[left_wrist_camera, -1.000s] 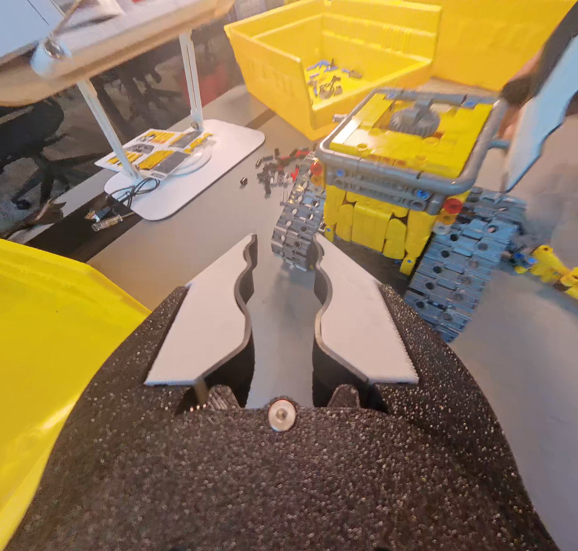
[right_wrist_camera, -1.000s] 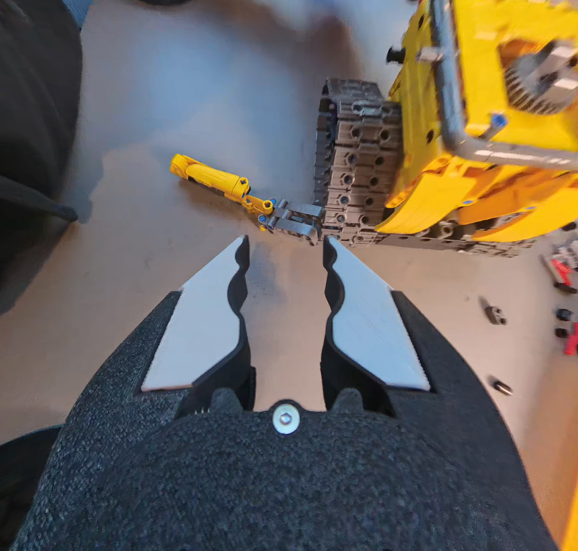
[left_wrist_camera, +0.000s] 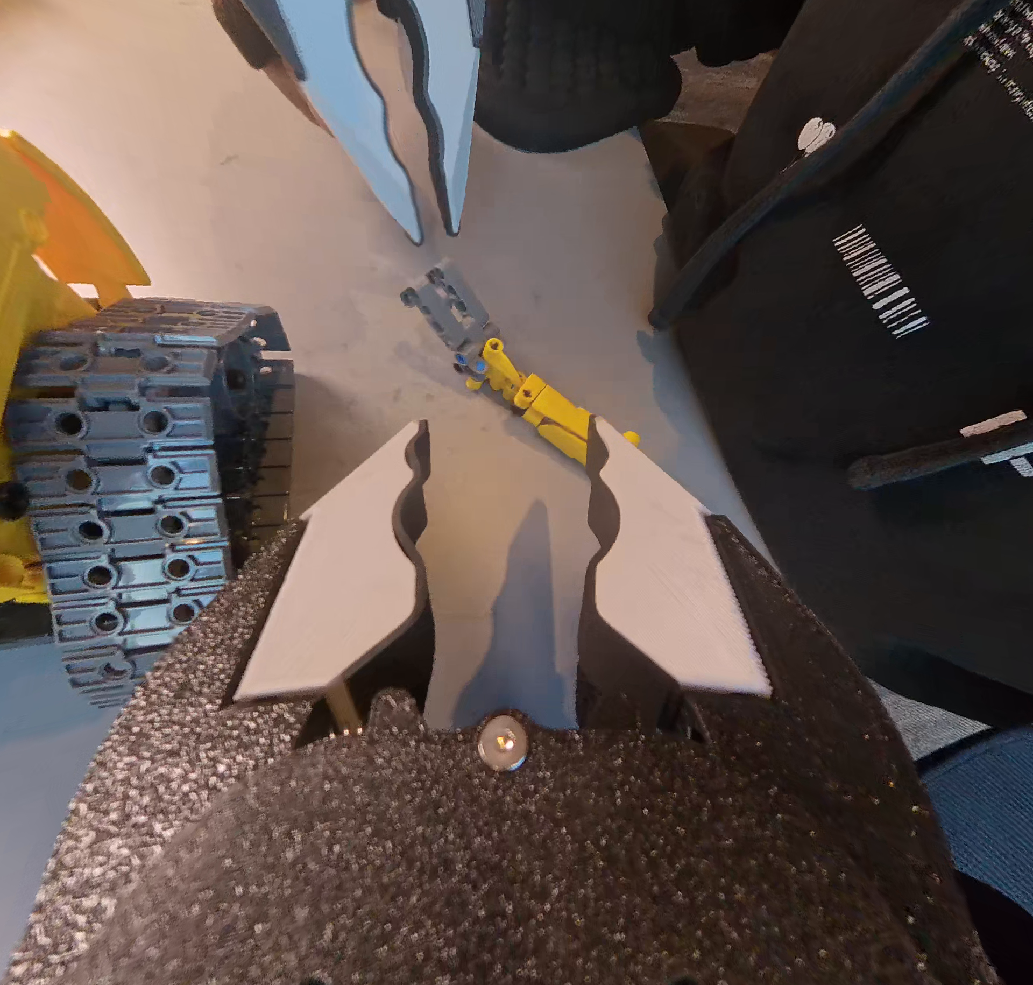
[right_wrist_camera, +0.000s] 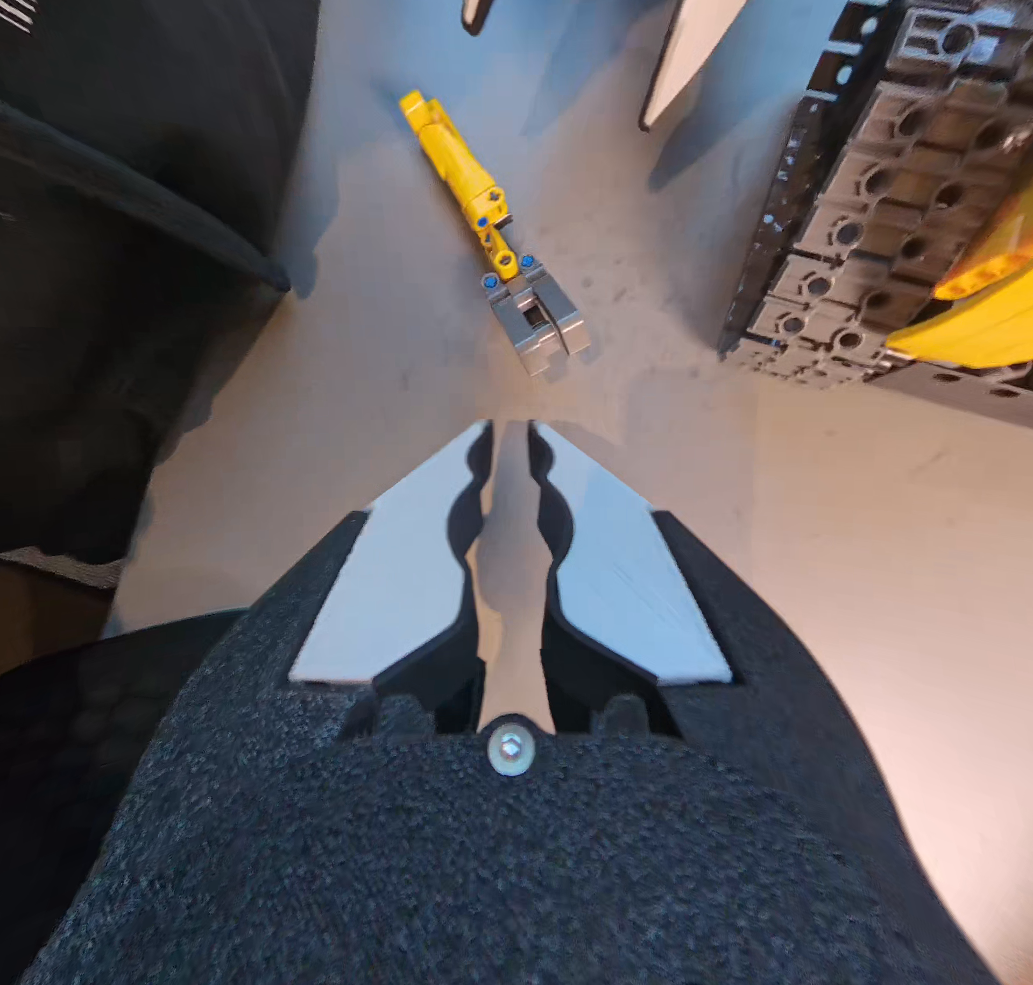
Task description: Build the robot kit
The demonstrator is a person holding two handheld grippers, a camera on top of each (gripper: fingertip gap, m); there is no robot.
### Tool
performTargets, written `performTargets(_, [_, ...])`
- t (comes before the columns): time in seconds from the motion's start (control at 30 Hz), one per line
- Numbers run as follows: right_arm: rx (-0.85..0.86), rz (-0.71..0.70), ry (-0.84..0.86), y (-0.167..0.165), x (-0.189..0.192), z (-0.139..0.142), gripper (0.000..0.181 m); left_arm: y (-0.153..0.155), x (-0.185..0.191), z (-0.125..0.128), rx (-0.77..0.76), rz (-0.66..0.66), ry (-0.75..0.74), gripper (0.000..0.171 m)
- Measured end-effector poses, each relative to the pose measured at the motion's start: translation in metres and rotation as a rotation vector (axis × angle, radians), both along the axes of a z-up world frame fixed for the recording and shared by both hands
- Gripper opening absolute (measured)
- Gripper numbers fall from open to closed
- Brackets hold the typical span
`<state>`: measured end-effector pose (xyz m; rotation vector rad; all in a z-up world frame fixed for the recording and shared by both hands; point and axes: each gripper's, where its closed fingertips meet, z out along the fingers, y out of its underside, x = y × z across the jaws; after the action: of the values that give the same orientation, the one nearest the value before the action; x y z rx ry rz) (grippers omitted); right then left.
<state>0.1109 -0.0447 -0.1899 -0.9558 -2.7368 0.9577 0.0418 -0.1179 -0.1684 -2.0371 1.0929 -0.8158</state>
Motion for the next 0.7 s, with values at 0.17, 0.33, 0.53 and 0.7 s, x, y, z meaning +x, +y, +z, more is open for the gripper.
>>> performTargets(0.17, [0.002, -0.022, 0.170, -0.004, -0.022, 0.020, 0.061, -0.013, 0.019, -0.005, -0.021, -0.075, 0.053, 0.058])
performTargets(0.33, [0.028, 0.082, 0.143, -0.028, -0.025, -0.005, 0.034, -0.015, 0.024, -0.022, -0.051, -0.102, 0.103, 0.057])
performTargets(0.53, [-0.153, -0.005, 0.150, -0.021, -0.029, 0.019, 0.024, -0.010, 0.010, -0.022, -0.032, -0.069, 0.091, 0.048])
performTargets(0.7, [-0.403, -0.185, 0.188, 0.005, -0.045, 0.057, 0.025, 0.017, -0.014, 0.005, 0.089, 0.088, -0.002, 0.033])
